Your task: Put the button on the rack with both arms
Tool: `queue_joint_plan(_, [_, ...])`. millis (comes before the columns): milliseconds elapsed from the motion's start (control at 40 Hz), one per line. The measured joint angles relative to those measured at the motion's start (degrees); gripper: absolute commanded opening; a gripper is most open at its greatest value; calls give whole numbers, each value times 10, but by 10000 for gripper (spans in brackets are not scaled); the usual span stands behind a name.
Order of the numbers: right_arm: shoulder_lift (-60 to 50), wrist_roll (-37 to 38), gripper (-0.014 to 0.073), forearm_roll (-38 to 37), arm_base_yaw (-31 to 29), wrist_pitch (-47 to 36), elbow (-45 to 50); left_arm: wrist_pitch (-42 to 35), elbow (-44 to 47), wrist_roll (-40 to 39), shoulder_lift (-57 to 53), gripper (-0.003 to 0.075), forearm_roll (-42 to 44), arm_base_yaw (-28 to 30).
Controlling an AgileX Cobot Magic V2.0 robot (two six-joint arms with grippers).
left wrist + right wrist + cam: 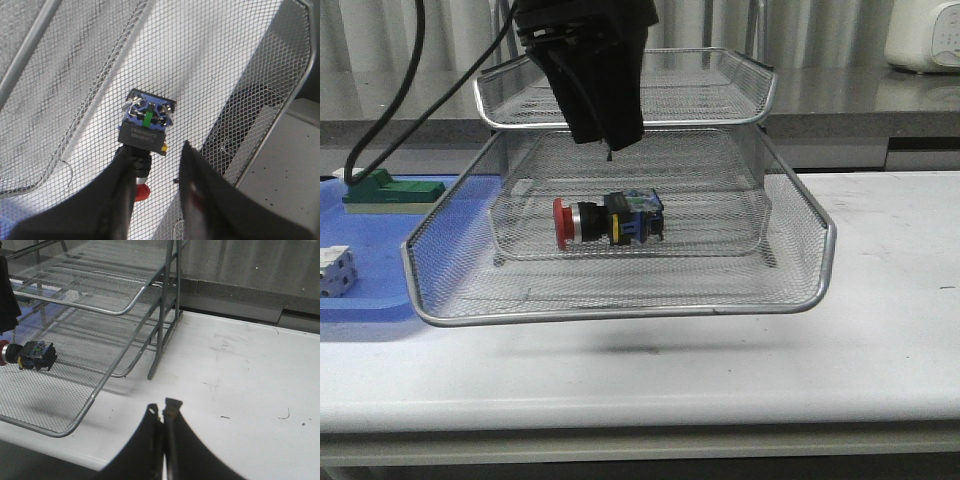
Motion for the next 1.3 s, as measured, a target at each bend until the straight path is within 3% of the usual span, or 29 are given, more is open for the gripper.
queue_joint_plan(200, [0,0,-60,0,0,0,0,0,0,-3,-5,-19,13,0])
queue_joint_plan(375, [0,1,-60,0,0,0,0,1,10,-56,-42,-19,75,8])
queue_joint_plan(775, [0,1,-60,0,0,0,0,-4,187,-103,-207,-19,63,185])
queue_joint_plan(1050, [0,1,-60,0,0,0,0,-121,357,-105,-381,-19,19,285])
queue_joint_plan(1300, [0,1,-60,0,0,0,0,-285,549,-105,-599,-19,13,294])
